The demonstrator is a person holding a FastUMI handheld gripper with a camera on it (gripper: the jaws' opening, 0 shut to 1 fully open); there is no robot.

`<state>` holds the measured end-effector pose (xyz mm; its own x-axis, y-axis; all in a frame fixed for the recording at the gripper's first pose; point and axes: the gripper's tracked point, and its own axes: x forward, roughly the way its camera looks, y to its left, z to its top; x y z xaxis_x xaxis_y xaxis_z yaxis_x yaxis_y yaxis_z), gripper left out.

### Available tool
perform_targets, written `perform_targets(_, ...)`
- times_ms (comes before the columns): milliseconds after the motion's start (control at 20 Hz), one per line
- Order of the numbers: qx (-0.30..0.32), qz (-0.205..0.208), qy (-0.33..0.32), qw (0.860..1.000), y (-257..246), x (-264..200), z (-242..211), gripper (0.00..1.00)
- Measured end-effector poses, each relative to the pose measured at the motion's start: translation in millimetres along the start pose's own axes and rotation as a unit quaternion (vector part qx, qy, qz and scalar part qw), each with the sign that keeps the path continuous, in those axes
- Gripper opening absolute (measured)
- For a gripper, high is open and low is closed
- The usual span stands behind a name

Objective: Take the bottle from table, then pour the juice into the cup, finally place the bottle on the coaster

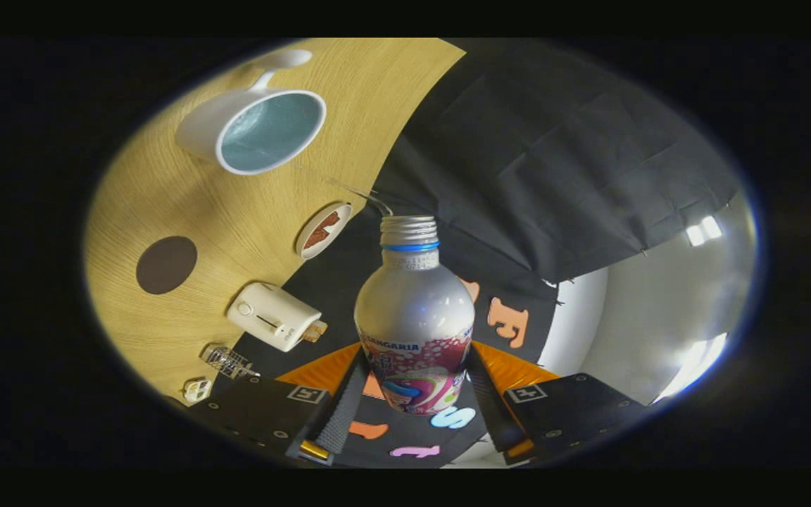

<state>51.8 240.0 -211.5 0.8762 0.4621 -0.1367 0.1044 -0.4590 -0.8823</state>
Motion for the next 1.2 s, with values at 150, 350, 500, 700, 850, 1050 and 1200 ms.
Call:
perform_targets(150, -0.007, 0.0, -0.004, 1.0, 0.5, 0.5, 3.0, 0.77)
perform_targets(350, -0.014, 0.004, -0.012, 1.0, 4.1, -0.5, 10.8, 0.77)
perform_targets(500, -0.026, 0.0, -0.018, 0.999, 2.8, 3.2, 16.1, 0.77)
perform_targets(700, -0.015, 0.006, -0.026, 1.0, 6.4, 0.4, 25.1, 0.77)
perform_targets(850, -0.002, 0.019, -0.03, 0.999, 17.6, -5.2, 35.2, 0.77)
perform_targets(1050, 0.035, 0.04, -0.031, 0.998, 39.9, -6.3, 43.1, 0.77)
perform_targets(1200, 0.079, 0.062, -0.03, 0.995, 58.3, -6.4, 49.5, 0.77)
